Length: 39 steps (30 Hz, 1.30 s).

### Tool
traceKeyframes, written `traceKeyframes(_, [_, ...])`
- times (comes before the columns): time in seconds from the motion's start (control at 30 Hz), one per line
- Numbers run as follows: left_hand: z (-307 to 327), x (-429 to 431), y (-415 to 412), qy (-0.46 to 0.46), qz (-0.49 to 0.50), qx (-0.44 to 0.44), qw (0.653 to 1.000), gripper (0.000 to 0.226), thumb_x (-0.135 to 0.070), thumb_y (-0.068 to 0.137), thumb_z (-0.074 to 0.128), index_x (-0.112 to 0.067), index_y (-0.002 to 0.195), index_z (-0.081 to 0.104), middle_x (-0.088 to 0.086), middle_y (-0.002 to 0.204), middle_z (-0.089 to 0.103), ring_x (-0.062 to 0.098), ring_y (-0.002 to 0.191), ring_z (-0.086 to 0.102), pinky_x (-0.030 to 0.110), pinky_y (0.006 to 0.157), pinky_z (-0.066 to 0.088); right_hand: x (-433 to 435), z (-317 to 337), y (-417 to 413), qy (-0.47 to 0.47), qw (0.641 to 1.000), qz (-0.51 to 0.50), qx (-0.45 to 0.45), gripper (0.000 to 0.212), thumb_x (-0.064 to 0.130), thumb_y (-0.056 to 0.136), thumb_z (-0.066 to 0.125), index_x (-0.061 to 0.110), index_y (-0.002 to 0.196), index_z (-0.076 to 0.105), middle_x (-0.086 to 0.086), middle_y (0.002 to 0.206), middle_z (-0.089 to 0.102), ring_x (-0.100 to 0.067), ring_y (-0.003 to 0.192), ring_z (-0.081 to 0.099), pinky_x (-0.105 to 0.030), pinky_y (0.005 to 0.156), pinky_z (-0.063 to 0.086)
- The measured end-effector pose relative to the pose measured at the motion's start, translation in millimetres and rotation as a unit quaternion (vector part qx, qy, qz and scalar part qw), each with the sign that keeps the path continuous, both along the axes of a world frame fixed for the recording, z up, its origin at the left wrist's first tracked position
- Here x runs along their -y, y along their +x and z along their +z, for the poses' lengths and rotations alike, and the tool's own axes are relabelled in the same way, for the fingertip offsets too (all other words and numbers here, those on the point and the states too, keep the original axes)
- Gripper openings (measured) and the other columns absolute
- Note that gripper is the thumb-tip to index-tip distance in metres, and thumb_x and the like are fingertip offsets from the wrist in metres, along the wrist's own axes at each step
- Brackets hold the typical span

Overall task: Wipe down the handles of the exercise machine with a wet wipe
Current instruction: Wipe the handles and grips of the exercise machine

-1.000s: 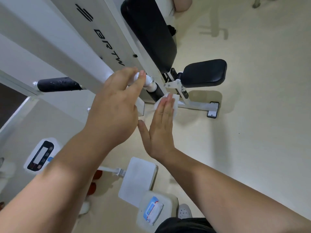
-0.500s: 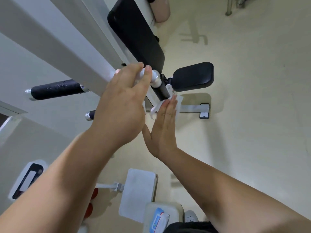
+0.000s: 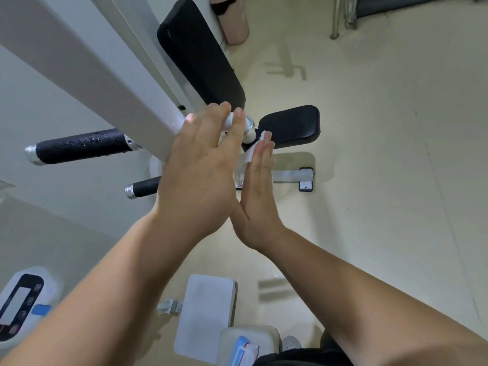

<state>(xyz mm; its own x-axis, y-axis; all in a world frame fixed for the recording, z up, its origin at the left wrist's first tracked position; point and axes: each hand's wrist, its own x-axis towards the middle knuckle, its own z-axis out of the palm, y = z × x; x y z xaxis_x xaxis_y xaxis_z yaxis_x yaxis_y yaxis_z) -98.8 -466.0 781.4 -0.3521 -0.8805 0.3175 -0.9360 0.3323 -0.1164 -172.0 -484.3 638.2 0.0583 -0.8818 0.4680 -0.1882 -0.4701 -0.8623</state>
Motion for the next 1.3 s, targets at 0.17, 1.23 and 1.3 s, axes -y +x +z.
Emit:
traceKeyframes(0.17, [-2, -1, 2, -0.003, -0.015, -0.005, 1.0, 0.076, -0.017, 0.076, 0.024, 0.001, 0.148, 0.042, 0.022, 0.148, 0.044, 0.041, 0.136, 0.042, 0.047, 0.12, 0.017, 6, -22, -24, 0.038, 0.997, 0.043, -0.056, 0.083, 0.056, 0.104, 0.032, 0.035, 0.151, -0.034, -0.001, 0.165, -0.028, -0.024, 0.156, -0.02, -0.06, 0.125, 0.007])
traceKeyframes(1.23, [-31, -62, -90, -0.037, 0.291, -0.116, 0.949, 0.093, 0.017, 0.069, 0.039, -0.008, 0.157, 0.022, 0.009, 0.167, 0.011, 0.032, 0.157, 0.004, 0.06, 0.122, 0.019, 24, 4, -125, 0.129, 0.815, 0.563, 0.037, 0.084, 0.07, 0.1, 0.018, 0.018, 0.161, -0.006, 0.012, 0.171, -0.007, -0.016, 0.158, -0.011, -0.055, 0.127, 0.001])
traceKeyframes(1.3, [-33, -62, -93, -0.047, 0.295, -0.135, 0.945, 0.091, 0.016, 0.069, 0.039, -0.007, 0.156, 0.026, 0.011, 0.167, 0.015, 0.032, 0.157, 0.007, 0.06, 0.121, 0.021, 21, 11, -118, 0.132, 0.822, 0.549, 0.066, 0.083, 0.067, 0.101, 0.019, 0.013, 0.162, 0.001, 0.003, 0.172, 0.002, -0.021, 0.159, -0.001, -0.054, 0.127, 0.006])
